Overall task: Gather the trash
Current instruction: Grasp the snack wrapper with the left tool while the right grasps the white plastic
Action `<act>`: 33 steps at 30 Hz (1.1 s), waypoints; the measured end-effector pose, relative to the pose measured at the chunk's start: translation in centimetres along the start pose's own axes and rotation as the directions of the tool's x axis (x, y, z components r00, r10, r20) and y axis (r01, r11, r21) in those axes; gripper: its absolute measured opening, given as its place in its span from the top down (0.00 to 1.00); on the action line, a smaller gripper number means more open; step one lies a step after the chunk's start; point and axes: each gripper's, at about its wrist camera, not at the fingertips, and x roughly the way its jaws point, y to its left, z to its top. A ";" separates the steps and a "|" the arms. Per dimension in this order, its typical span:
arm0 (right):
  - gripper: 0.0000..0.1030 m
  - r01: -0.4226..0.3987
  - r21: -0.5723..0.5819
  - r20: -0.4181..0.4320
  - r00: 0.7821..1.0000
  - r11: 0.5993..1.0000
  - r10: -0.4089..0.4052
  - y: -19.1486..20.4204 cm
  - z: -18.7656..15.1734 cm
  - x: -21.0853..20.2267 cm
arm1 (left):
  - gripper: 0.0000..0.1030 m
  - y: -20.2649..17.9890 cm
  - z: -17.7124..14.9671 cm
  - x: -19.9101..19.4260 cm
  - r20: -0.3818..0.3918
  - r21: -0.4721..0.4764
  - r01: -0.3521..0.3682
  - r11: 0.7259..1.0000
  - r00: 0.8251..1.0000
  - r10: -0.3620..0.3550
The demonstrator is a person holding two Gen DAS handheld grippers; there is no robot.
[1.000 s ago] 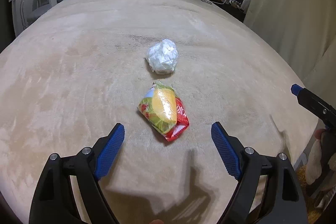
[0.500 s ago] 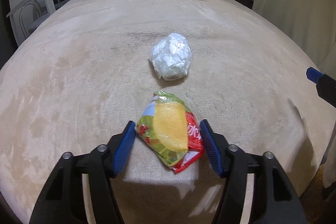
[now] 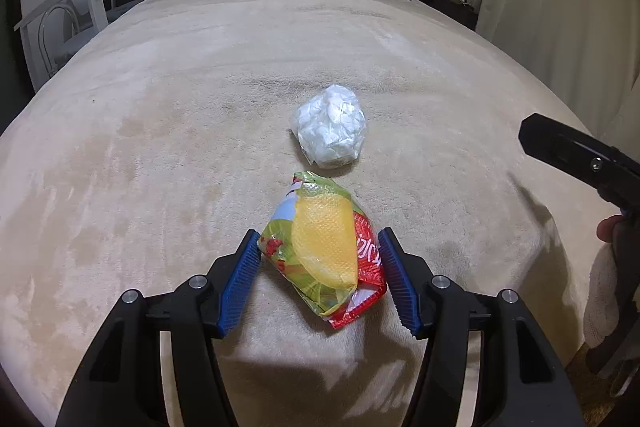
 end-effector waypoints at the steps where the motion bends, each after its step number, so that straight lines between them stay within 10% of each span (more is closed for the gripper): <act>1: 0.05 0.001 -0.004 0.000 1.000 1.000 -0.001 0.1 0.1 0.2 | 0.43 0.1 0.1 -0.2 0.003 -0.004 0.002 1.000 1.000 -0.002; 22: 0.12 -0.009 -0.081 -0.075 0.997 0.997 0.003 4.1 1.5 9.4 | 0.43 4.5 -0.9 -4.9 0.050 -0.079 -0.035 0.996 0.998 0.040; 33: 0.53 -0.028 -0.086 -0.148 0.989 0.996 0.015 5.4 1.6 13.5 | 0.43 5.4 -0.8 -5.1 0.050 -0.108 -0.033 0.994 0.998 0.038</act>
